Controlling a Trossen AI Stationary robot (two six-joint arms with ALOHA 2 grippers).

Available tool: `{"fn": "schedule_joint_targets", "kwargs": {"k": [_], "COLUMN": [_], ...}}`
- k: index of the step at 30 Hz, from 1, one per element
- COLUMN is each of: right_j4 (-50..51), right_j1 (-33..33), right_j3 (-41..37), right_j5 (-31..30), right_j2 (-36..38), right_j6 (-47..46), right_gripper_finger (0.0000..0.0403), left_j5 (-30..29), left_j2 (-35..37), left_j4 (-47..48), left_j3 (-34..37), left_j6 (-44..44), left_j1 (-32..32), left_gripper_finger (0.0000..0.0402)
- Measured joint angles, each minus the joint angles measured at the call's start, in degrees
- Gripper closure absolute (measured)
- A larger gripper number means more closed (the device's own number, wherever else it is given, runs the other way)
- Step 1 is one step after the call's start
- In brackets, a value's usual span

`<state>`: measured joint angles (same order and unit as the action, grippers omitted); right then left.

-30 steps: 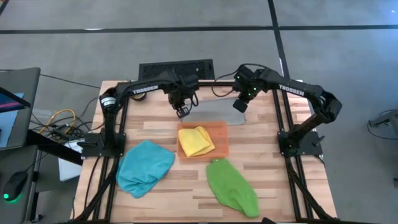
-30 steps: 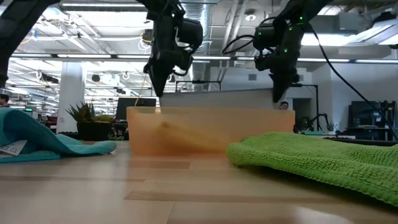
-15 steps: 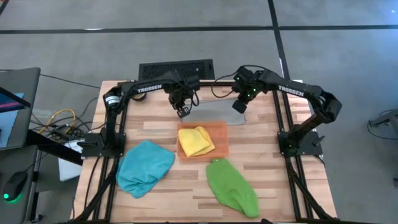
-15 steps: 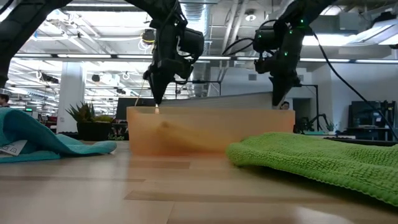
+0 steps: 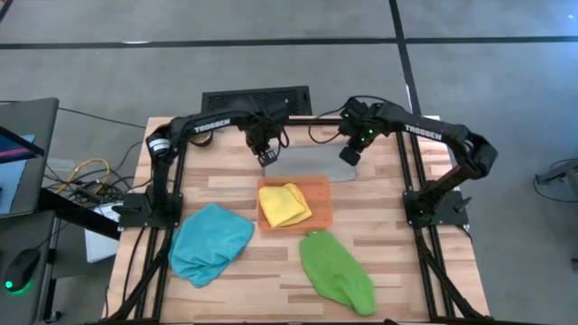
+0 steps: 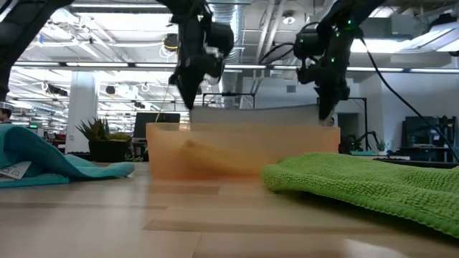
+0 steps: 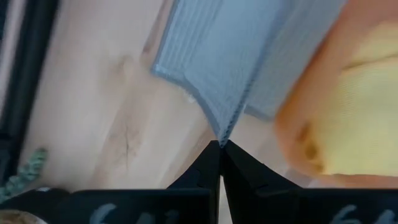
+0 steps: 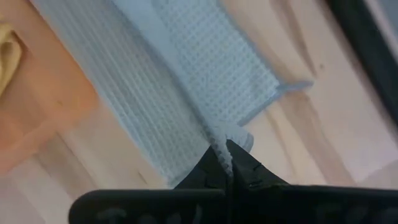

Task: Sort microfiber towel by color & place in baskets
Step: Fold the gray towel

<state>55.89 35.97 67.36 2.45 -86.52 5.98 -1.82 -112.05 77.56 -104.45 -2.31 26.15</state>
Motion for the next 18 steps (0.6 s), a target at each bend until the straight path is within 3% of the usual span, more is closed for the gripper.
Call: {"fn": "schedule_joint_targets", "kwargs": {"k": [10, 18], "right_j4": [7.6, 11.2], "right_j1": [-4.3, -10.8], "right_j3": [3.4, 3.5], "right_j5": [1.4, 6.3], "right_j2": [8.3, 12.5], "right_j6": [-3.3, -4.9], "right_gripper_finger": [0.0395, 0.0395], "left_j5": [0.8, 8.4], "left_j2": [5.8, 6.7], "left_j4": [6.0, 7.9], "left_j3": [-1.1, -1.1], "left_j6": [-5.2, -5.3], "left_j1": [-4.6, -11.0], "left_gripper_finger": [0.0401, 0.0401]}}
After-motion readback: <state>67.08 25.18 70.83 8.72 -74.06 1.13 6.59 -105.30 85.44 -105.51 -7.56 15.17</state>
